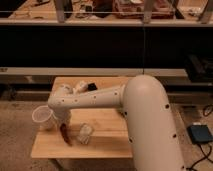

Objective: Place the pepper on the white sponge

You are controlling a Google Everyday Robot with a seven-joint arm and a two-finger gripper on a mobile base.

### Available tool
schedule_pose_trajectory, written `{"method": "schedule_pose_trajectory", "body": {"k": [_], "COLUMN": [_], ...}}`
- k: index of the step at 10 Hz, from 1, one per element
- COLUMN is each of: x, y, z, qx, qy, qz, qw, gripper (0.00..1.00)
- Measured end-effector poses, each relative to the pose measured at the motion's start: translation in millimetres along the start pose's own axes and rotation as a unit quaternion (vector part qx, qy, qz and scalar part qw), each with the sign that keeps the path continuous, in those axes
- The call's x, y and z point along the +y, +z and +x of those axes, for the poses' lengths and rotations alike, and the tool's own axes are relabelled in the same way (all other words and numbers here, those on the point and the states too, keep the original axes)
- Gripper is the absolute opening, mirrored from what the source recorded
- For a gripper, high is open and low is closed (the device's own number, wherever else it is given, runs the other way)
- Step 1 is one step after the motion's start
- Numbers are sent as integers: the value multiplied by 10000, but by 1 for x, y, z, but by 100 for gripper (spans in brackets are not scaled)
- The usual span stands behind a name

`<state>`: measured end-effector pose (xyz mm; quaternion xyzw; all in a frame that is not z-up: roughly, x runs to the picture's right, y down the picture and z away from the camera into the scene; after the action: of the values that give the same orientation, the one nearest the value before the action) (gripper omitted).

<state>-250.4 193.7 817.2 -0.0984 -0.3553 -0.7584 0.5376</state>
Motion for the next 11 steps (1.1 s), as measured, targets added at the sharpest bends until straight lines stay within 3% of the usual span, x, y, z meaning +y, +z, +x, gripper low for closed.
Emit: {"method": "schedule_pose_trajectory", "body": {"k": [7,11], "x": [61,92], "y": [-44,-47], "z": [11,-1], "qx": [192,275], "qy": [406,881], "qz": [-208,-123], "qw": [9988,9957], "gripper": [10,10]}}
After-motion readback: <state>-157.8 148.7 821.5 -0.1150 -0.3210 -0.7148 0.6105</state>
